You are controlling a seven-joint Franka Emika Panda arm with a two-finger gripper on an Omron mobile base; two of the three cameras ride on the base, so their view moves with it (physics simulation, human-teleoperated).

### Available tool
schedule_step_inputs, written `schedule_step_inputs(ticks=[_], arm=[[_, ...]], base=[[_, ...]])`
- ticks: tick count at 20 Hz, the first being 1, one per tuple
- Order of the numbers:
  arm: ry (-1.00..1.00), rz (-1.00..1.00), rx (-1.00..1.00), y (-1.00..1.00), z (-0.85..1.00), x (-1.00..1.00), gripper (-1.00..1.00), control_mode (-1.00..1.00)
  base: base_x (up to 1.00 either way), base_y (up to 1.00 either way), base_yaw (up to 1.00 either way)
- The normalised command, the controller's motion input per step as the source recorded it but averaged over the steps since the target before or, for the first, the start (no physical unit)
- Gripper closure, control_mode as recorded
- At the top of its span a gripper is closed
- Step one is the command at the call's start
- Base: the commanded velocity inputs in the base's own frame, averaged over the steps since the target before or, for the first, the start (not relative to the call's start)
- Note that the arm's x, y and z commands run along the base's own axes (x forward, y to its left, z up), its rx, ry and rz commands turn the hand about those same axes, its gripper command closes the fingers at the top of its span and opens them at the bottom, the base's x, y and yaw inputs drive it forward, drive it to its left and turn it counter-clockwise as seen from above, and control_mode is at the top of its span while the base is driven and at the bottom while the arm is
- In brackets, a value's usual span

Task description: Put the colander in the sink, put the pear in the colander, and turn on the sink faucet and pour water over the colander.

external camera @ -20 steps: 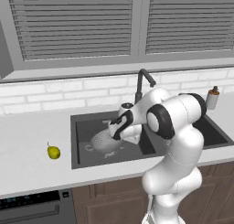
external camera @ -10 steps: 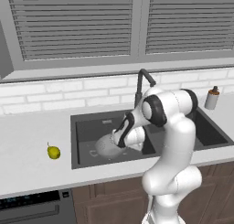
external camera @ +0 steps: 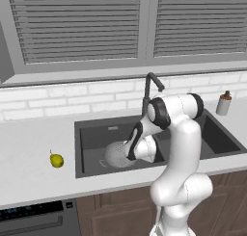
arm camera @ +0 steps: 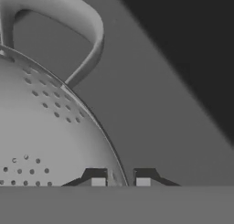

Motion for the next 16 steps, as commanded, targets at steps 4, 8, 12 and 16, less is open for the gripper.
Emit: schedule_step_inputs(ticks=[4, 8, 12, 16], arm=[[-0.01, 0.0, 0.0, -0.2, 0.03, 0.0, 1.0, -1.0], [0.0, -0.02, 0.0, -0.04, 0.05, 0.0, 1.0, -1.0], [0.0, 0.0, -0.02, 0.0, 0.09, 0.0, -1.0, -1.0], [0.0, 0.0, -0.04, 0.0, 0.22, 0.0, -1.0, -1.0]], base=[[0.0, 0.0, 0.0], [0.0, 0.0, 0.0], [0.0, 0.0, 0.0], [0.0, 0.0, 0.0]])
